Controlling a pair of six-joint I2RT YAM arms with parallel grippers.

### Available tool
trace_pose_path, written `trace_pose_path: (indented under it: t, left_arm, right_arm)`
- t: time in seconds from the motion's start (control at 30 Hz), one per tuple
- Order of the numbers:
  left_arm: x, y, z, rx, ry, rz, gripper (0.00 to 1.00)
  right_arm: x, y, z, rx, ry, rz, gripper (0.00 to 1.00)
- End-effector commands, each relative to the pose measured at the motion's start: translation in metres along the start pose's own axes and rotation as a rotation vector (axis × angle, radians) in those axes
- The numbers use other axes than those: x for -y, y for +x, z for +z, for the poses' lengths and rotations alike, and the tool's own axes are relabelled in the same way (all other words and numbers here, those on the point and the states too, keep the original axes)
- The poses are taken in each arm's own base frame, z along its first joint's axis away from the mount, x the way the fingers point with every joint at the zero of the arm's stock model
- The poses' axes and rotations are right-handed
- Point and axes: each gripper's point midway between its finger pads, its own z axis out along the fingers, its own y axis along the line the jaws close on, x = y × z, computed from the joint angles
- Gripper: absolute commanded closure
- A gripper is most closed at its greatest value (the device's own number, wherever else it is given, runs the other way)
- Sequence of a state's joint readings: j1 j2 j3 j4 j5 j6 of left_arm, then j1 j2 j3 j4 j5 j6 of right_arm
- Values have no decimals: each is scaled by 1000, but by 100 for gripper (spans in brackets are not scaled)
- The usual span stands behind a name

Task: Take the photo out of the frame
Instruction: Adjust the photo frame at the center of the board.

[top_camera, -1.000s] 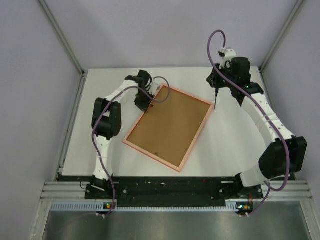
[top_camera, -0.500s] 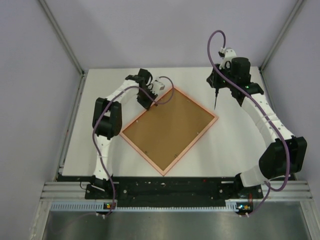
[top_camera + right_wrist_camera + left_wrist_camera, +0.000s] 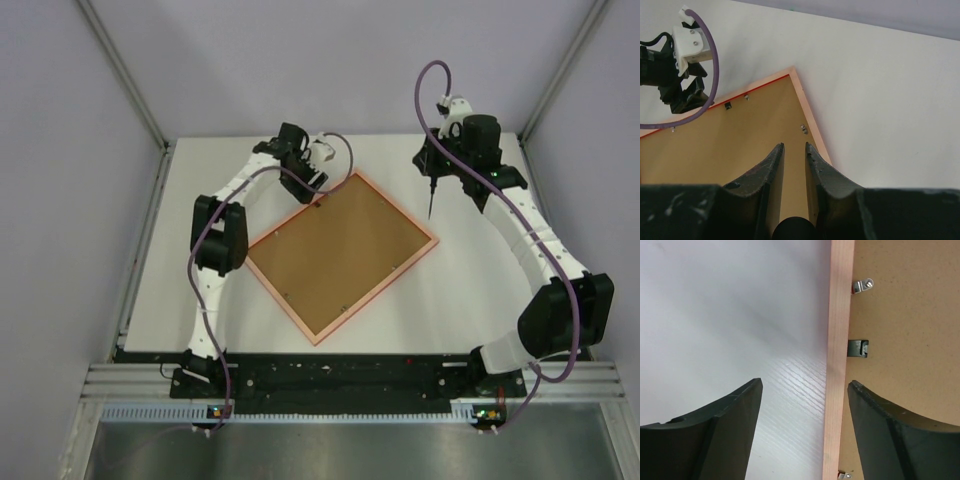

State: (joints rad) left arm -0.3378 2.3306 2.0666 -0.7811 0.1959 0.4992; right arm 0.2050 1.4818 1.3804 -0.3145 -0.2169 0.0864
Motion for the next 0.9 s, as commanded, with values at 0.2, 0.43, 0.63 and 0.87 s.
trace_pose_path:
  t: [0.2,0.43,0.63,0.87]
  left_arm:
    - [1,12,-51,-15,-102,-172,21]
    - [21,51,-52,-92,-21,-238,27]
    - [26,41,-41,-33,43,-192,33]
    - [26,39,-23,-29,95,-126,49]
  right_arm:
    - [0,-14,-4,58,-26,11,100]
    - [-3,-9,0,47,-45,32,100]
    - [-3,-11,-3,54,-48,34,100]
    - [3,-11,-6,59,-46,53,100]
